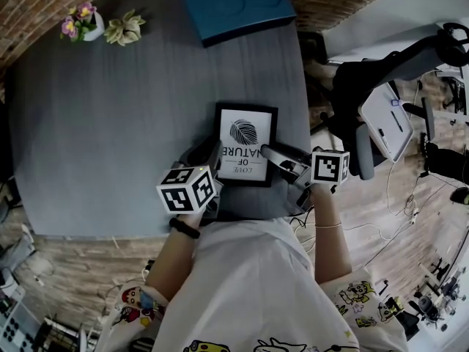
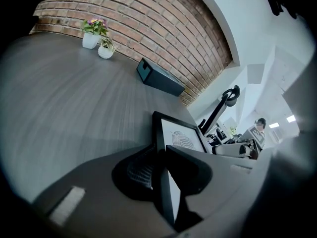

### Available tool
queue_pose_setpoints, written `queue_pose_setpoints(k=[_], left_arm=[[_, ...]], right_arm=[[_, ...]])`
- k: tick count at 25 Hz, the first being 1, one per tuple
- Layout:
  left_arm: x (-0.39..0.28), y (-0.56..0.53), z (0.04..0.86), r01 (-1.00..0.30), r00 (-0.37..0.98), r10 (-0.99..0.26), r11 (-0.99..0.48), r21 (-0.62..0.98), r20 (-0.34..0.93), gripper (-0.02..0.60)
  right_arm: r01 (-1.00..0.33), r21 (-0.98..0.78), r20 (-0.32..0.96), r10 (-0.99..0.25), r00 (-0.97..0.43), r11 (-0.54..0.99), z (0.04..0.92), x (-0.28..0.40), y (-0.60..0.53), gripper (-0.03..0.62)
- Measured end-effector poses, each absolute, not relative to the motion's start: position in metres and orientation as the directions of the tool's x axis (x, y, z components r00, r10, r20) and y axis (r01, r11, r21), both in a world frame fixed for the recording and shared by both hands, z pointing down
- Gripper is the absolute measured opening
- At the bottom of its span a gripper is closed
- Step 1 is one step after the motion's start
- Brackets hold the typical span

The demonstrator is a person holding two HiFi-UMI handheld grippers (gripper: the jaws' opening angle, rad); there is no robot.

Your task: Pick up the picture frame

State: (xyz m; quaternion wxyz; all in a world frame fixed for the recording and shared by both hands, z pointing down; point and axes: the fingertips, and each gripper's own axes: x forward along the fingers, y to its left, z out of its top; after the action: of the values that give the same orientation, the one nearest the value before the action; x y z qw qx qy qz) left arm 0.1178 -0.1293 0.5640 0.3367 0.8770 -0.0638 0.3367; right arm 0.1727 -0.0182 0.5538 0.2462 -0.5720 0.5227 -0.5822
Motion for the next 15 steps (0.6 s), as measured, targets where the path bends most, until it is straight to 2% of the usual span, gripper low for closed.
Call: queue_pose_setpoints(k=[7,15], left_arm=[[0.117,-0.131,0.565,-0.354,0.764,0.133,-0.733,0.581,0.632,0.081],[0.118,-0.130,0.568,-0.359,0.745,0.158,-0.724,0.589,0.648,0.081]], right_arm=[[-0.211,-0.948,0.290,-0.922,-0.256,-0.239,0.540,0.173,-0.028,0.189],[-0.162,-0.970,0.224,-0.927,-0.302,-0.182,0.537,0.176,-0.030,0.181]])
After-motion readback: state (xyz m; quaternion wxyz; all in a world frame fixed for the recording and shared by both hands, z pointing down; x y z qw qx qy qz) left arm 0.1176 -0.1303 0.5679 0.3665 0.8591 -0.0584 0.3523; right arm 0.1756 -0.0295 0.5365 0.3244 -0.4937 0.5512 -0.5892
